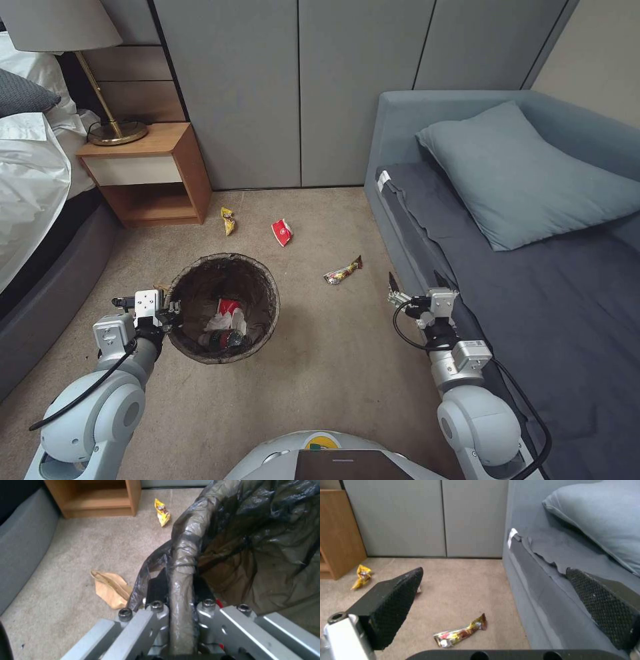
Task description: Pick up the trash bin, then pick up the garbage from the floor and place it into the trash bin.
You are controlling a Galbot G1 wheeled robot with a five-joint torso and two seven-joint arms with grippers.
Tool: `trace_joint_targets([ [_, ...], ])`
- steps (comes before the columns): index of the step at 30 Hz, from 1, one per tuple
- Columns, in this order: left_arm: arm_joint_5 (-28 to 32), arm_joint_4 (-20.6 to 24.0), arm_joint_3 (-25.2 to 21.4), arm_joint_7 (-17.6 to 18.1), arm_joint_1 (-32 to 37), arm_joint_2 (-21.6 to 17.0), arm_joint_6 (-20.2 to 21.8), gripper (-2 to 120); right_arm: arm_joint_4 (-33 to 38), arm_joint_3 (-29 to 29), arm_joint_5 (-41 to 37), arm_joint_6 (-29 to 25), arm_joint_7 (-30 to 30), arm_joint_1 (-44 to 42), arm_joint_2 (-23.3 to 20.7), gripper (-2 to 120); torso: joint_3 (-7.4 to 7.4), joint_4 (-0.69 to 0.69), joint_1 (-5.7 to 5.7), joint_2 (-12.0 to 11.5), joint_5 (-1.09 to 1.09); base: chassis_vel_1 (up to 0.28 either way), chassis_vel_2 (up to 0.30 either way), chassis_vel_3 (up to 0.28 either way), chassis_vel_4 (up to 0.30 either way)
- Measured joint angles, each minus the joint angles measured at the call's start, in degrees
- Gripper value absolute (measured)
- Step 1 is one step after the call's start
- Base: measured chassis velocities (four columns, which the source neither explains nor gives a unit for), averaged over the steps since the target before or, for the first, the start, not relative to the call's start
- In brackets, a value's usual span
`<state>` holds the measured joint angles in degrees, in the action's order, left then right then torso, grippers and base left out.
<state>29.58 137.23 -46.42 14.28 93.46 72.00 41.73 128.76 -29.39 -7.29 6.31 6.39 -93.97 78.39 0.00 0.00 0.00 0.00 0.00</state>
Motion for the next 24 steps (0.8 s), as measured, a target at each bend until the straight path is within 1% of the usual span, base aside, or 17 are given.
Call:
trace_joint_targets([
  [10,-0.1,-0.3,0.2,0.0,-0.2,0.0,0.0,3,-0.4,0.2,-0.1,0.1,0.0,0.1,0.0,100,0.00,0.00,0.00,0.0,0.00,-0.057,0.055,0.056,-0.060],
  [24,-0.1,-0.4,0.3,0.0,-0.3,-0.1,0.0,3,-0.8,0.4,-0.2,0.2,0.1,0.4,-0.1,100,0.00,0.00,0.00,0.0,0.00,-0.079,0.088,0.082,-0.086],
])
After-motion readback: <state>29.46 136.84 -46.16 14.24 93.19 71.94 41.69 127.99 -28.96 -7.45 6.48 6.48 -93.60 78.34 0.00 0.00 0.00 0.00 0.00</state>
